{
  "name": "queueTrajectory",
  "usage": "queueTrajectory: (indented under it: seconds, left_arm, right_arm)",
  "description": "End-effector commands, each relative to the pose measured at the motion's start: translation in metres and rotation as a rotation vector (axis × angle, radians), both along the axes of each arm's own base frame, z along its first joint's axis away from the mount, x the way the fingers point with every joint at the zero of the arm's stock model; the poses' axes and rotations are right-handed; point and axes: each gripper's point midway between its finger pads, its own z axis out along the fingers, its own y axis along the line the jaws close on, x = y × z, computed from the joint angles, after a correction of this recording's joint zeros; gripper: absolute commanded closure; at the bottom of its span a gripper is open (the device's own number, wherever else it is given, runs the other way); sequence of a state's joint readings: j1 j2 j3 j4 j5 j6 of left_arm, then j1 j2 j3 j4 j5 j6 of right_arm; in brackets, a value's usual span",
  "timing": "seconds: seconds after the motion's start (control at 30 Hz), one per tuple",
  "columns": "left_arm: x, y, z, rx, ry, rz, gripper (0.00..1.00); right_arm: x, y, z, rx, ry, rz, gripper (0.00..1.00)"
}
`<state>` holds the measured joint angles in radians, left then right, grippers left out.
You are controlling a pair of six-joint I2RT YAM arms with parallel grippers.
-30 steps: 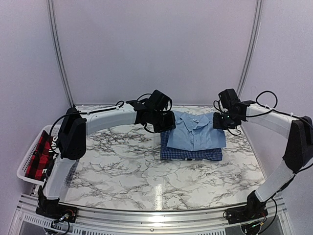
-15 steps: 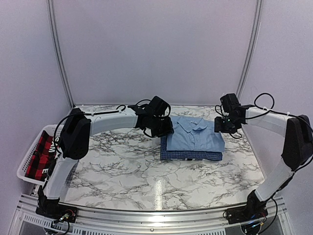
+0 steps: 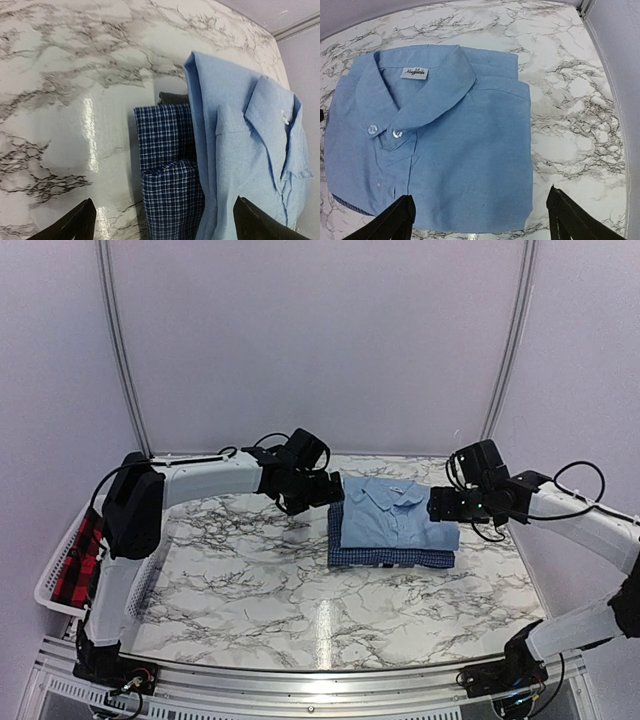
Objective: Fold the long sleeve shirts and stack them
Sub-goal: Place the square-folded shirt on the square-folded shirt, then move the square-folded shirt to the corner of the board.
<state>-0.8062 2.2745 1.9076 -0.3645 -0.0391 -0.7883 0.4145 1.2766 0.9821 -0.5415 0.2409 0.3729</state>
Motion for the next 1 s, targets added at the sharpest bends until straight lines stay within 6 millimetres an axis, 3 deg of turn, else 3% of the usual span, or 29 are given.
queueTrajectory:
  seconds: [0.0,0.1,0.23,0.3,0.47,0.57,0.7,0.97]
  left_arm:
    - [0.011,0.027,0.063,-0.015,-0.122,0.038,0.01]
    - [0.01,0.042,0.071,-0.005,-0.131,0.052,0.01]
    - [0.007,0.059,0.077,0.001,-0.135,0.065,0.01]
    - [0.005,0.065,0.077,0.006,-0.132,0.066,0.01]
    - [-0.003,0.076,0.072,0.016,-0.115,0.067,0.01]
    - [-0.006,0.079,0.071,0.019,-0.114,0.065,0.01]
    - [-0.008,0.082,0.069,0.014,-0.109,0.063,0.01]
    - [-0.015,0.088,0.071,0.009,-0.111,0.052,0.01]
  right_arm:
    - [-0.034,0.014,-0.007,0.017,0.013,-0.023,0.11]
    - [-0.053,0.023,-0.021,0.028,0.038,-0.014,0.1]
    - [-0.069,0.017,-0.046,0.038,0.07,-0.051,0.05]
    - [-0.068,0.014,-0.044,0.096,0.053,-0.065,0.04]
    - [-0.048,-0.029,-0.026,0.212,-0.014,-0.153,0.01]
    - [-0.035,-0.041,-0.021,0.311,-0.044,-0.159,0.01]
    - [-0.013,-0.049,-0.032,0.479,-0.042,-0.157,0.01]
    - [0.033,-0.061,-0.062,0.651,-0.068,-0.116,0.02]
